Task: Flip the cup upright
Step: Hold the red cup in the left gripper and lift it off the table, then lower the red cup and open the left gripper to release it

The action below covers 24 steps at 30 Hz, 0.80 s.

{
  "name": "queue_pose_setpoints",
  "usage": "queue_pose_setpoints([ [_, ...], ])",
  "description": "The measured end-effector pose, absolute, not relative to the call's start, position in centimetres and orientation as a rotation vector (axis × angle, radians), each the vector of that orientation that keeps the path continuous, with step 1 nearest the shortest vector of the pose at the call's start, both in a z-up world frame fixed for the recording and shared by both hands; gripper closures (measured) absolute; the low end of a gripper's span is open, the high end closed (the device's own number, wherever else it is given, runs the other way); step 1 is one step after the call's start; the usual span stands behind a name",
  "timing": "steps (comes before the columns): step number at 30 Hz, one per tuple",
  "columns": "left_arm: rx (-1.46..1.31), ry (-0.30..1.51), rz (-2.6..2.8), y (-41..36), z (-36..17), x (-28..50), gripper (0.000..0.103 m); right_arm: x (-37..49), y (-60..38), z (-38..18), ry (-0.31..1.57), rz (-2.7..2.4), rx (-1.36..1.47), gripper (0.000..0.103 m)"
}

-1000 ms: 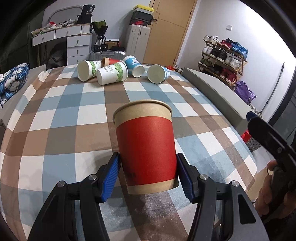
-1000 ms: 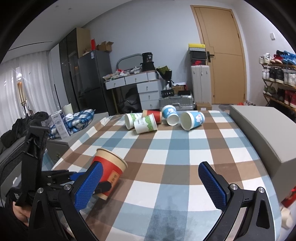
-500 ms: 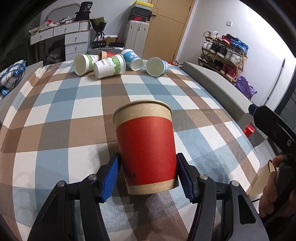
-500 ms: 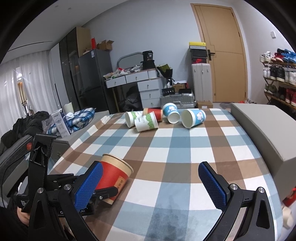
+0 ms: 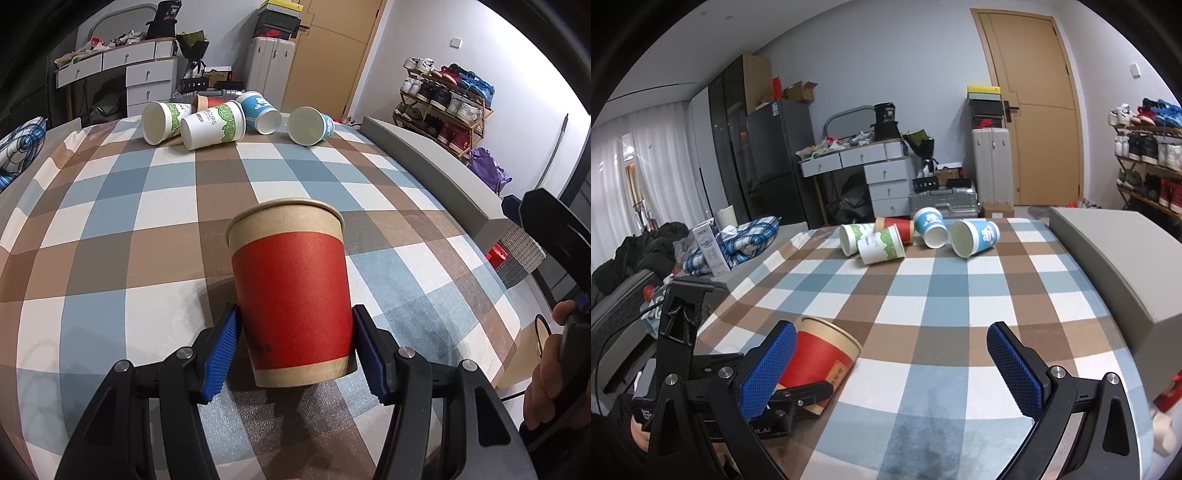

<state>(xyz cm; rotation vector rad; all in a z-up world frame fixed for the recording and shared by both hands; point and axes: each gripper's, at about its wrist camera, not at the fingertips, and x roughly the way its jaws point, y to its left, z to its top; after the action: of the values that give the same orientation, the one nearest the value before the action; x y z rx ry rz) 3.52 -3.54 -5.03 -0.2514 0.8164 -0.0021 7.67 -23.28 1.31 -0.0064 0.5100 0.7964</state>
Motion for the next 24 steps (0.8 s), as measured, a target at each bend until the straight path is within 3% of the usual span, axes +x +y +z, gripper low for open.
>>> queue_pose_setpoints([
  [24, -0.268, 0.812, -0.007, -3.58, -5.06, 3.61, 0.048, 7.72, -23.43, 1.49, 0.510, 0.791, -0.001, 0.000],
])
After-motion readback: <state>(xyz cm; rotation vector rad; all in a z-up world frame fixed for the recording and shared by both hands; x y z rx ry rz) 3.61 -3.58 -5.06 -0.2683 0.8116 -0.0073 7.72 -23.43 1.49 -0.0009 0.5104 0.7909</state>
